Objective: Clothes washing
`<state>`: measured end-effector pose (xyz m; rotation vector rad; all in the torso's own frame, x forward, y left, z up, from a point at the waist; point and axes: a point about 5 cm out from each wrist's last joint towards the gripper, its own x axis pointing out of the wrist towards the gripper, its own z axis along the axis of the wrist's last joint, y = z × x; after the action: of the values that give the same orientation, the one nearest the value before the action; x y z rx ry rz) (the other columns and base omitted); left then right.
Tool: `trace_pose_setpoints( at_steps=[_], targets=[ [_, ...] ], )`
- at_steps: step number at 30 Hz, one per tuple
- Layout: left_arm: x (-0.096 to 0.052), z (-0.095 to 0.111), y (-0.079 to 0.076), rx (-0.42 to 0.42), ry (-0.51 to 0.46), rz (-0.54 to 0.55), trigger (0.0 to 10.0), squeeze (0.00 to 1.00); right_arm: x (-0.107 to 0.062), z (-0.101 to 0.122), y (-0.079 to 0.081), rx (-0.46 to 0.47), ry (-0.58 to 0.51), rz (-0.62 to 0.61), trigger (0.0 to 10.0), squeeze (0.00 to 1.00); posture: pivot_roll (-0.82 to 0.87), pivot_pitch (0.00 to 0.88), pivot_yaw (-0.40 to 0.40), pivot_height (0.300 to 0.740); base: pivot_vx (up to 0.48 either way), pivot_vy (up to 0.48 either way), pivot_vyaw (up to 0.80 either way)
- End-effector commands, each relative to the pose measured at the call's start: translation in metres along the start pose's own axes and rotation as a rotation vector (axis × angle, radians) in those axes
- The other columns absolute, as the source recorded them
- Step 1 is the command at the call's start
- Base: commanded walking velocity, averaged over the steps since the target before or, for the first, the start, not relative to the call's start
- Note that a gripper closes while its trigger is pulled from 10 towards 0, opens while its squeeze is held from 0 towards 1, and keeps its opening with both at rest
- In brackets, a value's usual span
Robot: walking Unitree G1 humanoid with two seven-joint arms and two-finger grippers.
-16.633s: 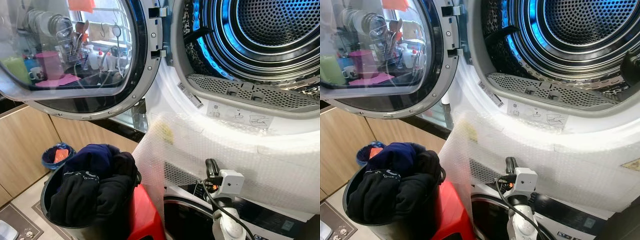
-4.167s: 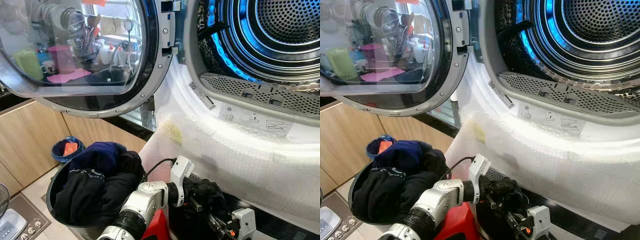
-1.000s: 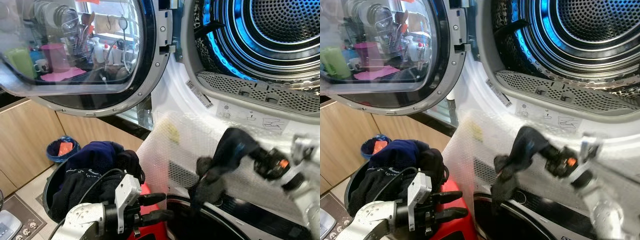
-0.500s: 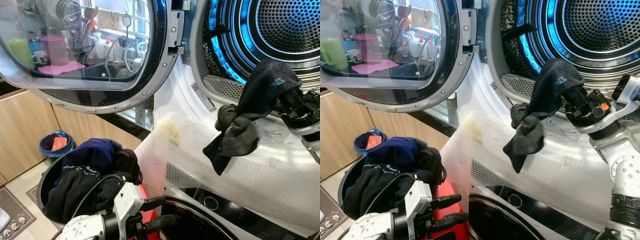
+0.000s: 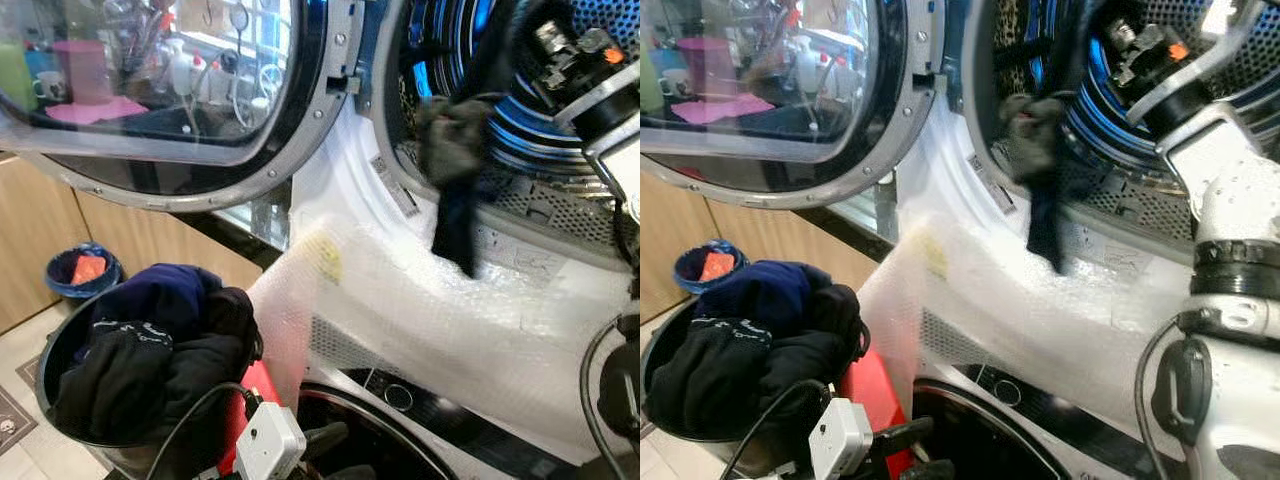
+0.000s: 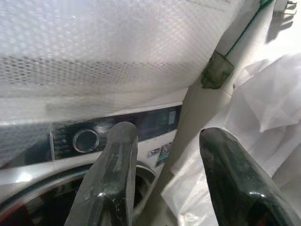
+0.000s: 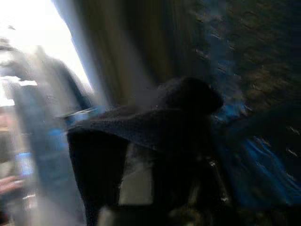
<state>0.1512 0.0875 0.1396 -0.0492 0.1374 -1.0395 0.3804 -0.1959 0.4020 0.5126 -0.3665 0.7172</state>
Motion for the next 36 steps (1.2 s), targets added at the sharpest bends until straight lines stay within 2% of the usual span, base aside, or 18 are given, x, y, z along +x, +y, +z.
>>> trace_pose_setpoints(
  at_steps=[1, 6, 10, 12, 13, 17, 22, 23, 25, 26, 29, 33, 36],
  targets=[
    [0.001, 0.004, -0.009, -0.008, -0.004, -0.007, 10.0, 0.00, 0.011, 0.015, 0.004, -0.027, -0.037, -0.068, 10.0, 0.00, 0.11, 0.108, -0.204, 0.740, 0.000, 0.000, 0.00],
    [0.002, 0.006, -0.018, -0.039, -0.009, 0.003, 10.0, 0.00, 0.025, 0.020, 0.007, -0.041, -0.038, -0.180, 10.0, 0.00, 0.11, 0.135, -0.217, 0.740, 0.000, 0.000, 0.00],
    [0.002, 0.005, -0.026, -0.075, -0.010, 0.020, 10.0, 0.00, 0.037, 0.029, 0.009, -0.137, -0.074, -0.353, 10.0, 0.00, 0.11, 0.159, -0.231, 0.740, 0.000, 0.000, 0.00],
    [0.002, 0.005, -0.028, -0.083, -0.010, 0.024, 10.0, 0.00, 0.038, 0.031, 0.008, -0.142, -0.086, -0.398, 10.0, 0.00, 0.11, 0.163, -0.235, 0.740, 0.000, 0.000, 0.00],
    [0.002, 0.004, -0.031, -0.098, -0.009, 0.027, 10.0, 0.00, 0.038, 0.035, 0.007, -0.162, -0.111, -0.480, 10.0, 0.00, 0.10, 0.168, -0.239, 0.740, 0.000, 0.000, 0.00],
    [0.004, 0.004, -0.035, -0.121, -0.014, 0.038, 10.0, 0.00, 0.032, 0.056, 0.004, -0.214, -0.258, -0.652, 10.0, 0.00, 0.11, 0.164, -0.249, 0.740, 0.000, 0.000, 0.00],
    [0.006, 0.004, -0.043, -0.148, -0.023, 0.040, 10.0, 0.00, 0.017, 0.082, -0.001, -0.153, -0.406, -0.794, 10.0, 0.00, 0.12, 0.160, -0.266, 0.740, 0.000, 0.000, 0.00],
    [0.006, 0.004, -0.043, -0.148, -0.023, 0.040, 10.0, 0.00, 0.017, 0.082, -0.001, -0.153, -0.406, -0.794, 10.0, 0.00, 0.12, 0.160, -0.266, 0.740, 0.000, 0.000, 0.00],
    [0.006, 0.004, -0.045, -0.164, -0.028, 0.055, 10.0, 0.00, 0.009, 0.102, 0.003, -0.159, -0.524, -0.836, 10.0, 0.00, 0.12, 0.169, -0.275, 0.740, 0.000, 0.000, 0.00],
    [0.006, 0.004, -0.045, -0.164, -0.028, 0.055, 10.0, 0.00, 0.009, 0.102, 0.003, -0.159, -0.524, -0.836, 10.0, 0.00, 0.12, 0.169, -0.275, 0.740, 0.000, 0.000, 0.00],
    [0.007, 0.005, -0.049, -0.185, -0.032, 0.074, 10.0, 0.00, 0.005, 0.118, 0.011, -0.157, -0.630, -0.848, 10.0, 0.00, 0.13, 0.175, -0.282, 0.740, 0.000, 0.000, 0.00],
    [0.007, 0.005, -0.050, -0.196, -0.033, 0.093, 10.0, 0.00, 0.012, 0.110, 0.014, -0.162, -0.632, -0.860, 10.0, 0.00, 0.12, 0.183, -0.282, 0.740, 0.000, 0.000, 0.00],
    [0.009, 0.006, -0.051, -0.202, -0.038, 0.101, 10.0, 0.00, 0.028, 0.080, 0.013, -0.197, -0.510, -0.832, 10.0, 0.00, 0.12, 0.196, -0.282, 0.740, 0.000, 0.000, 0.00]
  ],
)
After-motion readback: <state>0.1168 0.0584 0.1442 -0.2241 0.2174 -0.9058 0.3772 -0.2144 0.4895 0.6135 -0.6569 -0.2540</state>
